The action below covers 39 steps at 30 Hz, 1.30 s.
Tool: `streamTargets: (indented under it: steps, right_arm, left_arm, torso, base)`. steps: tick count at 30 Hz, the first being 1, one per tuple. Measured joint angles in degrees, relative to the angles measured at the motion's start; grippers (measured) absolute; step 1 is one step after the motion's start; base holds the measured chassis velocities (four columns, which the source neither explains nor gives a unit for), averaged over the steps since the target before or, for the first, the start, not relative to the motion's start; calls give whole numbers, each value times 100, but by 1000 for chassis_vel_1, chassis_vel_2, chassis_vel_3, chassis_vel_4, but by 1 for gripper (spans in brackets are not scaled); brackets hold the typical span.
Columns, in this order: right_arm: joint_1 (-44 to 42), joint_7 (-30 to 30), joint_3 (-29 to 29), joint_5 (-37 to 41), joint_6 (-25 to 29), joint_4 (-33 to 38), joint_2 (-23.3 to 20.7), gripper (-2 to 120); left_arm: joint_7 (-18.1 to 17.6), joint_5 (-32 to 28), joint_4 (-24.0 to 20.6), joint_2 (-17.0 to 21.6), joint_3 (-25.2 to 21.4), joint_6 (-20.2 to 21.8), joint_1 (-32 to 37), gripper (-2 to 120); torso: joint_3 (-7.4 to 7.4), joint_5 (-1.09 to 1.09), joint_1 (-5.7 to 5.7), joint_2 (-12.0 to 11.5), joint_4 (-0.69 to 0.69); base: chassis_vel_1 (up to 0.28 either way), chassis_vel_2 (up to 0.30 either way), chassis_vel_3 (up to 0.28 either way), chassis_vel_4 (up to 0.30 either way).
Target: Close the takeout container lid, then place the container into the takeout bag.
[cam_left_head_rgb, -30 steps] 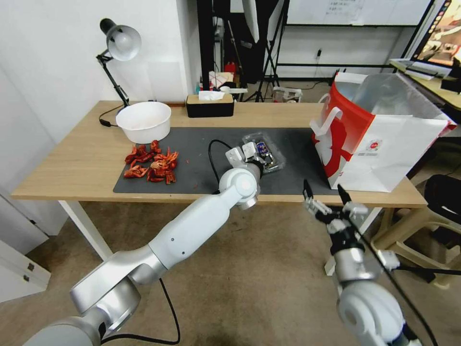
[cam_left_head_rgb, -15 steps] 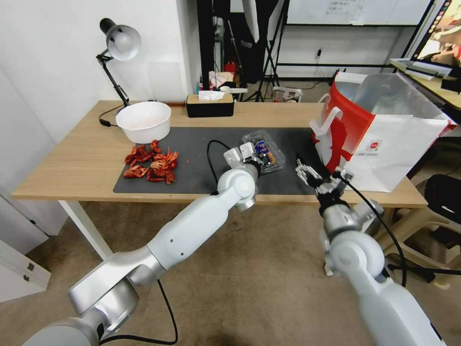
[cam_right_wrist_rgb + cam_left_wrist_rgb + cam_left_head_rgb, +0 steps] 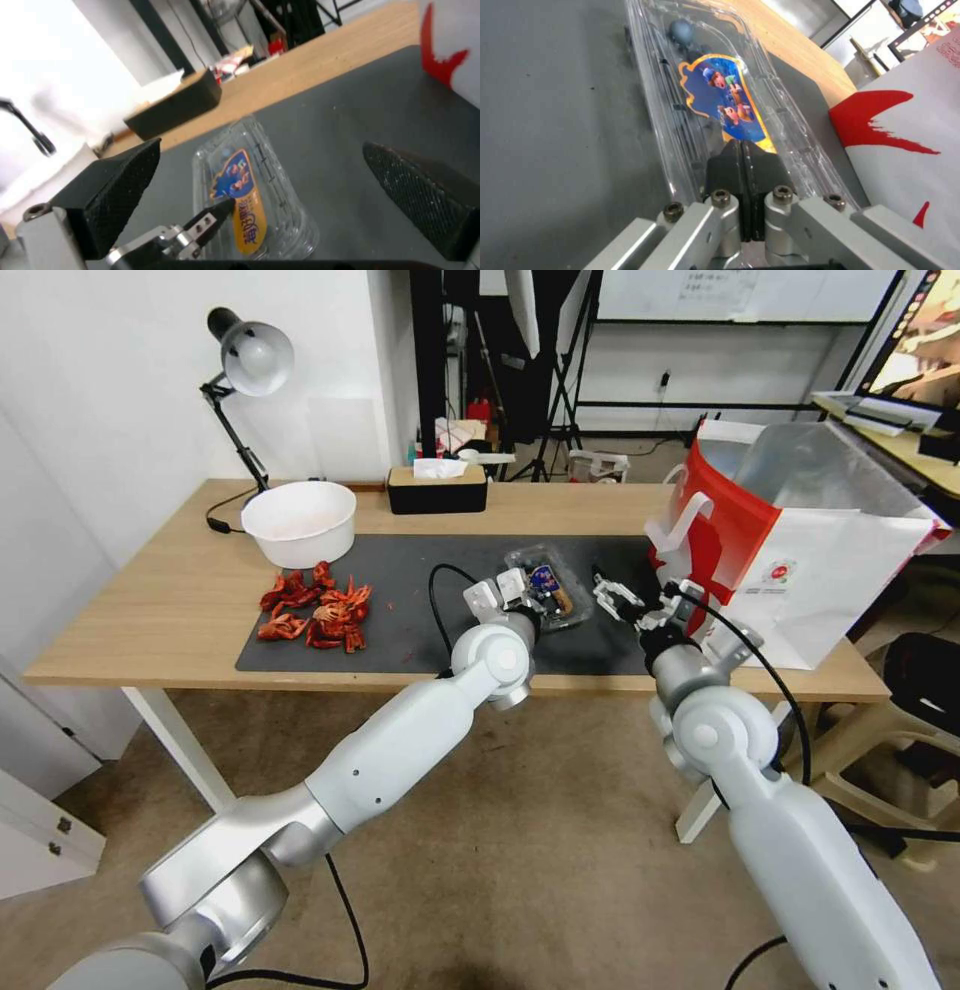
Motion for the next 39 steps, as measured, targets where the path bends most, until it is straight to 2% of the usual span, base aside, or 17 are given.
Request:
streamTargets:
  steps: [3, 17, 23, 25, 28, 39]
  right_arm:
    - [416, 67, -191, 28, -445, -273, -98, 100]
    - [1458, -131, -769, 57, -1251, -1164, -262, 100]
    - [1724, -795, -935, 57, -1773, -1469, -413, 100]
    - [1739, -852, -941, 60, -1815, -1485, -423, 100]
    - [1860, -1297, -960, 131, -2220, -1640, -460, 100]
    - [2045, -1978, -1007, 70, -2429, -2046, -435, 100]
  left_arm:
    - [1, 13, 6, -7, 0, -19, 2, 0]
    - [5, 26, 4, 24, -9, -59, 12, 0]
    - [7, 28, 6, 20, -9, -80, 0, 0]
    - [7, 29, 6, 19, -9, -82, 0, 0]
    - [9, 34, 12, 16, -9, -93, 0, 0]
    - [9, 40, 17, 15, -5, -111, 9, 0]
  torso:
    - [0, 0, 0, 1, 0]
    - [0, 0, 0, 1, 0]
    - [0, 0, 0, 0, 0]
    - [0, 0, 1, 1, 0]
    - [0, 0, 0, 1, 0]
    - [0, 0, 0, 1, 0]
  base:
    - [0, 0, 0, 0]
    - [0, 0, 0, 0]
    - [0, 0, 0, 0]
    - [0, 0, 0, 0]
    - [0, 0, 0, 0]
    - [0, 0, 0, 0]
